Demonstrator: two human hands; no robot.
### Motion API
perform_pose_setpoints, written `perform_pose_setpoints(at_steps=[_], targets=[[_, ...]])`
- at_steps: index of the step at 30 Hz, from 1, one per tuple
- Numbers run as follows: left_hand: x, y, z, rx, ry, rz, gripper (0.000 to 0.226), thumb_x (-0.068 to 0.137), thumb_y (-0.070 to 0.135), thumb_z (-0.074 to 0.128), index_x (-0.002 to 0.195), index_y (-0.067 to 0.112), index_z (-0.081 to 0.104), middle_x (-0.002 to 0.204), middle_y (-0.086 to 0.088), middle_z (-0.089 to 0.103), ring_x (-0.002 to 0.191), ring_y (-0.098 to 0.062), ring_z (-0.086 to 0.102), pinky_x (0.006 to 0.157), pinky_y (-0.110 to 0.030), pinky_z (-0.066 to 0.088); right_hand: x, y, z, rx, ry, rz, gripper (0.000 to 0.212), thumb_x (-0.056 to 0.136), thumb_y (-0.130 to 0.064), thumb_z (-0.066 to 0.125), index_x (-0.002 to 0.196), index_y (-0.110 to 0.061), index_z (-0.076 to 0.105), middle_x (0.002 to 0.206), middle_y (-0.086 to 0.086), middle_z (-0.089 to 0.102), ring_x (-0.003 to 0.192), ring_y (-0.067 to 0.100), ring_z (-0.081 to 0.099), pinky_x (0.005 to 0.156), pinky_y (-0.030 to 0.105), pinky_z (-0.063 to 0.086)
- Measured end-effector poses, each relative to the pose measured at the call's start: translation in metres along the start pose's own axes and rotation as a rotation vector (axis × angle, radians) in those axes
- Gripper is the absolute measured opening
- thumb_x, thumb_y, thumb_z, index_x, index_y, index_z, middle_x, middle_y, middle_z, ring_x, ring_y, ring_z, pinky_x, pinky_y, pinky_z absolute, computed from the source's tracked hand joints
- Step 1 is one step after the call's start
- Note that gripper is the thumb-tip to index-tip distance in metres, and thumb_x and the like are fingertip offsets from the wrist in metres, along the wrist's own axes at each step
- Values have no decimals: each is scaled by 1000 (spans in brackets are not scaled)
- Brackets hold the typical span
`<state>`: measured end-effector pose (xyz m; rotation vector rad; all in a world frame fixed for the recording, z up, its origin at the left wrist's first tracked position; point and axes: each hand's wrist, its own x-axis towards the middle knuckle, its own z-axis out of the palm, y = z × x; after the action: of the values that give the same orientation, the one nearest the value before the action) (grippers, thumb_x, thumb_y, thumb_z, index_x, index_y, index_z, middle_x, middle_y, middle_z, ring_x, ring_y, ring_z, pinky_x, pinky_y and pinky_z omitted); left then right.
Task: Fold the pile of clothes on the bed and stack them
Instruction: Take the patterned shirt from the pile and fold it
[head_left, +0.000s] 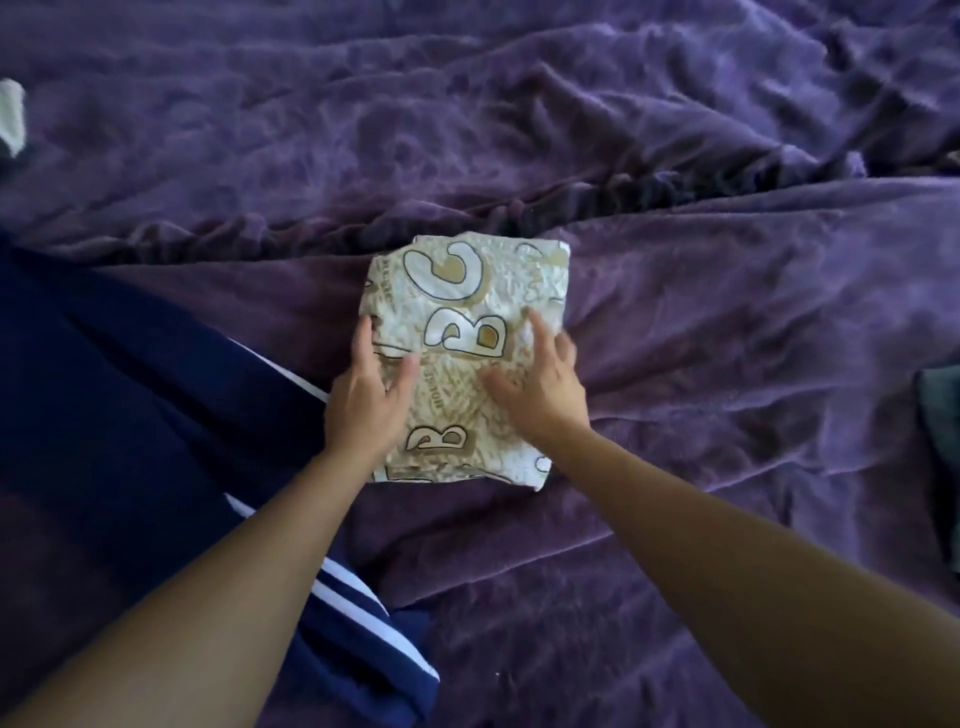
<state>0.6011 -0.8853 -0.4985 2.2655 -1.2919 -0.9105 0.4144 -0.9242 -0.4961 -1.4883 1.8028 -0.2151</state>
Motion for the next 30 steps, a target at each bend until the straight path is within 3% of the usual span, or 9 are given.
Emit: perform_pose_setpoints(at_steps=[3,8,18,21,24,28,30], targets=[[-9,26,-5,-69,11,19,65,92,42,57,146,18,30,134,-18,54,121,-39,50,94,-40,41,-11,-10,-12,68,-29,13,78,84,-42,66,146,-43,18,136,4,43,112,29,56,91,41,45],[-69,80,0,-135,9,136,53,91,27,61,139,16,41,130,-16,58,117,-36,54,92,-39,42,-61,23,-75,46,126,-56,66,81,-44,63,136,-48,28,122,-5,51,102,23,60,76,35,44],[-210,256,105,-336,-96,316,50,93,20,57,139,13,41,131,-10,57,113,-29,58,91,-36,47,-146,175,-280,90,299,-47,70,81,-38,71,142,-39,38,137,-7,51,122,13,51,101,36,43],[-252,307,149,-398,-75,347,49,92,18,59,138,12,43,132,-9,57,116,-25,55,89,-24,41,-164,227,-340,88,338,-63,69,82,-37,72,142,-38,39,136,-6,54,120,9,51,99,33,43],[-296,351,196,-414,-119,354,50,93,20,58,140,15,41,138,-6,53,122,-21,51,93,-23,37,-181,283,-396,-5,366,-66,69,81,-40,72,141,-40,39,133,-6,54,114,7,50,91,25,38],[-348,389,259,-429,-189,372,54,90,18,62,139,12,41,136,-8,54,120,-18,50,91,-14,34,-197,360,-449,-139,343,15,71,81,-46,69,143,-44,34,137,-8,49,115,16,53,90,33,45],[-368,391,291,-350,-280,346,58,89,21,64,141,15,39,136,-8,54,119,-21,52,92,-17,37,-201,396,-454,-271,289,82,70,85,-47,64,145,-43,28,142,-5,42,116,22,52,85,35,46]])
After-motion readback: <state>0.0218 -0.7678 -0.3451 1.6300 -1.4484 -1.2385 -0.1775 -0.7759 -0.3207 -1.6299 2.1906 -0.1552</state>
